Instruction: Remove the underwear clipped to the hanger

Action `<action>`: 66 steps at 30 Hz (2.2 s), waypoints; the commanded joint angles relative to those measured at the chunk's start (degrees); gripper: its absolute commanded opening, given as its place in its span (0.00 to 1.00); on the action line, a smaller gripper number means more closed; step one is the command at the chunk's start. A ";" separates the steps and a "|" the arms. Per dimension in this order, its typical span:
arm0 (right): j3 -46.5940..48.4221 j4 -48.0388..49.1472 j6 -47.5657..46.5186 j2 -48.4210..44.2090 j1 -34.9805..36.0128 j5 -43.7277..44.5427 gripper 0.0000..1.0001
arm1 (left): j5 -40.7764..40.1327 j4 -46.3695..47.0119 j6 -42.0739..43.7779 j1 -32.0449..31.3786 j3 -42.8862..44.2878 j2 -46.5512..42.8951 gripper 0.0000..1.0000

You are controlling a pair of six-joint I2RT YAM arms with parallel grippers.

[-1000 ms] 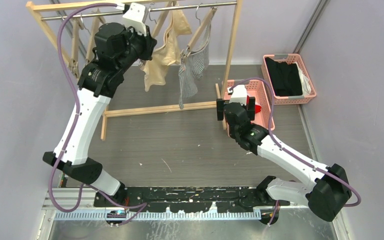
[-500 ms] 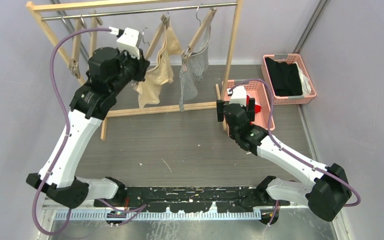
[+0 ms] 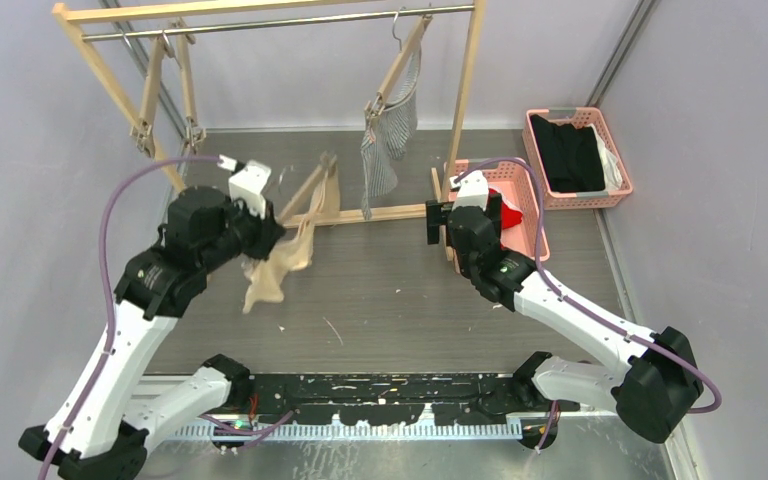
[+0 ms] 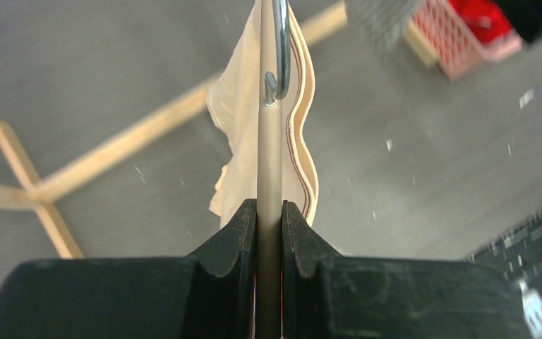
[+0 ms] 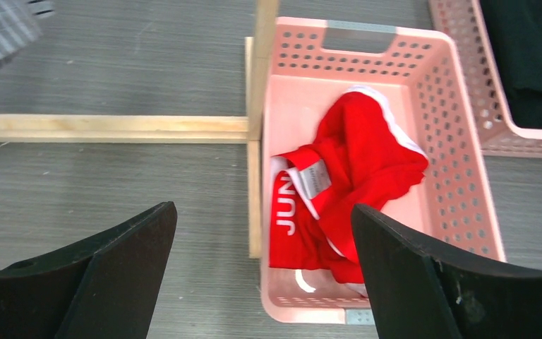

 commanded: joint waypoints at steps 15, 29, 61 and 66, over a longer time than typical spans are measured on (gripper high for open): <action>4.47 11.02 -3.22 -5.43 -0.56 -49.98 1.00 | 35.83 -0.16 1.10 -0.20 -15.63 -13.20 0.00; 8.87 8.79 -6.12 -7.12 -10.41 -79.87 1.00 | 38.27 5.56 2.79 -0.20 -17.26 -10.84 0.00; 11.20 13.83 -2.99 -11.25 -11.69 -93.61 1.00 | 41.50 5.27 5.06 -0.20 -16.55 -14.81 0.00; 10.88 17.75 -0.09 -8.20 -11.69 -94.06 1.00 | 44.42 7.71 3.89 -0.21 -17.40 -14.65 0.00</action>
